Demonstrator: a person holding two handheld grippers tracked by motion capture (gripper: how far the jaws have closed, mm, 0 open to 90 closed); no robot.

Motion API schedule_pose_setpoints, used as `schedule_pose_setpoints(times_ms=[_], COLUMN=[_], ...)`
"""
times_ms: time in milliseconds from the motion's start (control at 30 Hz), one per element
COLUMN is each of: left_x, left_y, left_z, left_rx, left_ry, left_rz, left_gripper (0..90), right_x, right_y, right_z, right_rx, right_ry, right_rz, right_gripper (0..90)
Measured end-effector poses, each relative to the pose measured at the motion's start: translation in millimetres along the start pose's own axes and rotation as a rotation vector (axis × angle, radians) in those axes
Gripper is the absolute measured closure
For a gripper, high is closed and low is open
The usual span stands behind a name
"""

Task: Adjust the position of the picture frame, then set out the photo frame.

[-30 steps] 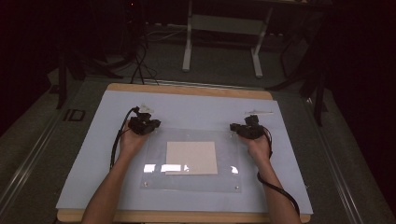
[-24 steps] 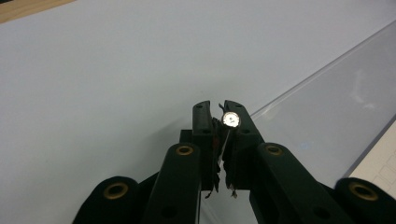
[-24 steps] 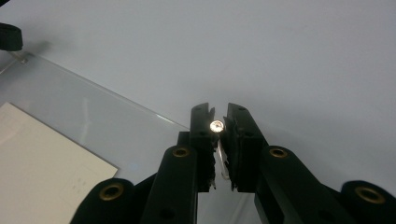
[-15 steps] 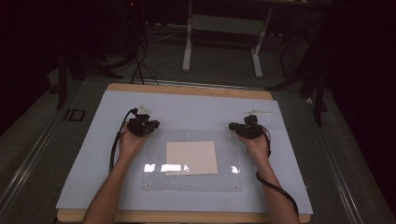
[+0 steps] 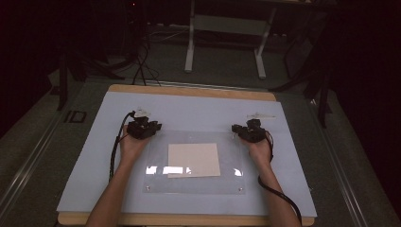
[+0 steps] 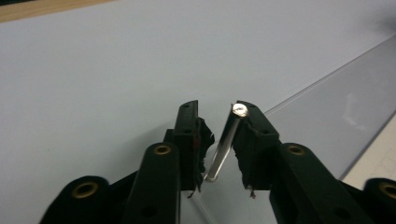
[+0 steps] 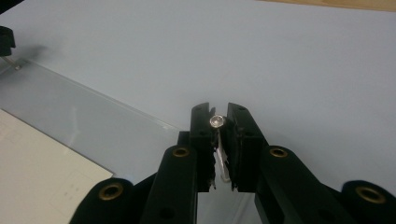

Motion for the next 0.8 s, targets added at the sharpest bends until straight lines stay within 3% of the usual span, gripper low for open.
schedule_pose_setpoints(times_ms=[300, 467, 600, 800], left_x=[2.9, 7.3, 9.8, 9.5], left_y=[-12.9, -20.4, -21.9, -24.7], left_z=[0.0, 1.4, 3.5, 6.6], left_rx=[-0.054, -0.106, -0.1, -0.095], left_ry=[-0.031, -0.08, -0.094, -0.084], left_rz=[-0.01, 0.007, 0.01, -0.004], left_gripper=[58.5, 55.1, 54.0, 50.9], right_x=[-0.9, -1.9, -4.5, -2.6], right_y=[-2.1, -7.9, -12.8, -15.5], right_z=[1.4, 2.8, 2.7, 2.4], right_rx=[0.0, -0.015, -0.03, -0.059], right_ry=[-0.002, -0.037, -0.031, -0.065], right_rz=[-0.001, 0.017, 0.02, 0.043], right_gripper=[79.0, 70.5, 69.0, 71.4])
Point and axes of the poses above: each handheld gripper's, and its own axes: y roughly forward along the jaws, z roughly out of its underside, x roughly to its left, the point moved 7 cm from there along y, roughly forward along the jaws, and after that the axes turned 1 degree about -z, right-handed, at the moved point
